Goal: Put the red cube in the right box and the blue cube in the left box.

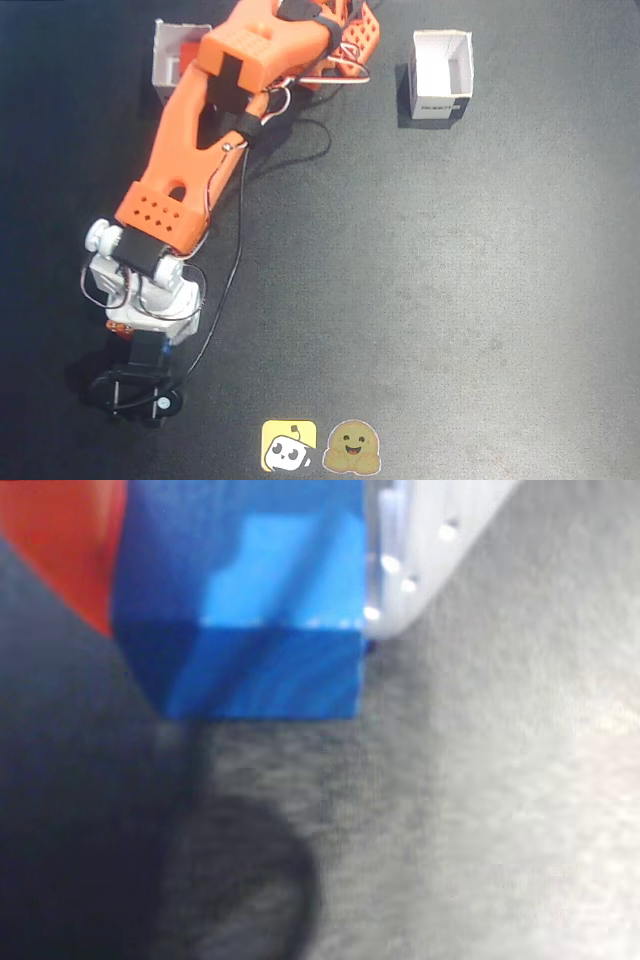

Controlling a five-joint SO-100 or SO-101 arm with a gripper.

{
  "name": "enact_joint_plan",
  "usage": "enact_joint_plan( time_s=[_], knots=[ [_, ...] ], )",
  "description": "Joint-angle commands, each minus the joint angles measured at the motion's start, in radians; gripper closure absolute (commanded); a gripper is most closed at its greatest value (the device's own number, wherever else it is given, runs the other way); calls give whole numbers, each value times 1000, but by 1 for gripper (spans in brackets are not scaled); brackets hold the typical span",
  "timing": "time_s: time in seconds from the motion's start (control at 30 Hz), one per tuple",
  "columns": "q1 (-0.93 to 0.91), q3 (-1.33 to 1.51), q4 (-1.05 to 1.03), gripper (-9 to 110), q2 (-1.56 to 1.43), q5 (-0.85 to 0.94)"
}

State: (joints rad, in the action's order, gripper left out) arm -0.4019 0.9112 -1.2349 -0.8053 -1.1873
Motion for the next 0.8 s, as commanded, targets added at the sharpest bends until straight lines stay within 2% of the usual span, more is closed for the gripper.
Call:
enact_joint_plan(
  time_s=[0.0,0.13,0.47,0.77],
  knots=[
    [-17,-133,-94,91,-31,9],
    [-25,-199,-201,91,-49,23],
    [-46,-189,-276,90,-123,34],
    [-11,-25,-239,90,-250,21]
  ],
)
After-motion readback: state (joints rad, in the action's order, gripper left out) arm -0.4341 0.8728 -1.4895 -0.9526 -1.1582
